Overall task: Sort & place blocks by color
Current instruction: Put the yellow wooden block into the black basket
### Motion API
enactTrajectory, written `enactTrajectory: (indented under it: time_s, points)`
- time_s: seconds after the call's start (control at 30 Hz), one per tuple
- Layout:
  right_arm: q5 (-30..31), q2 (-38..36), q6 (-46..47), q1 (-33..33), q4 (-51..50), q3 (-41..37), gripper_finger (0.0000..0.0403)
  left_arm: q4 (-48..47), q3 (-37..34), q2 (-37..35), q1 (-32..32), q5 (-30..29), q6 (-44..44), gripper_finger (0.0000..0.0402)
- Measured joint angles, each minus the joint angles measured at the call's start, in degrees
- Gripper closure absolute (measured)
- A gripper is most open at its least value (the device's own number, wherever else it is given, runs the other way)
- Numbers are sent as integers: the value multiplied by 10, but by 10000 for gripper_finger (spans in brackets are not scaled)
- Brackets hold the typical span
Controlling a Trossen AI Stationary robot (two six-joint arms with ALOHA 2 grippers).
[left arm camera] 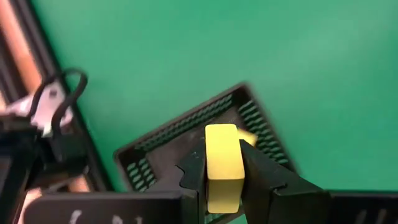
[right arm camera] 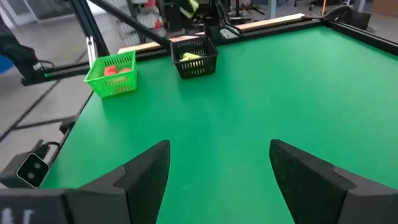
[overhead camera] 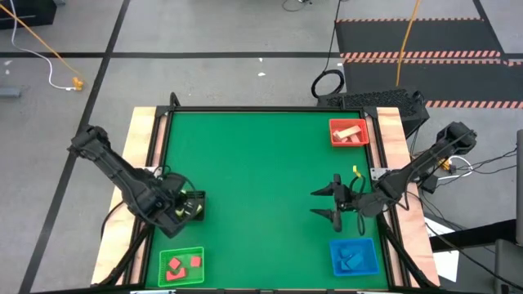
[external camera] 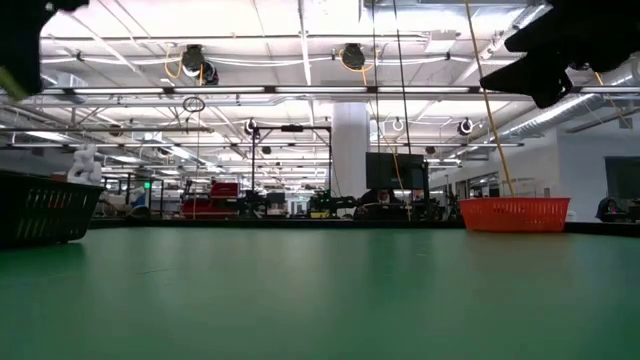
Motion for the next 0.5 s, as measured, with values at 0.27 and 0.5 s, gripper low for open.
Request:
enactTrajectory:
  time_s: [0.27,0.5]
  points:
    - [0,-3,-3,0,94,-51,135,110,-115,-1,6,77,-18,331]
    - [-2,-3,-2,0,95,-62,135,190,-156,-1,5,97,22,328]
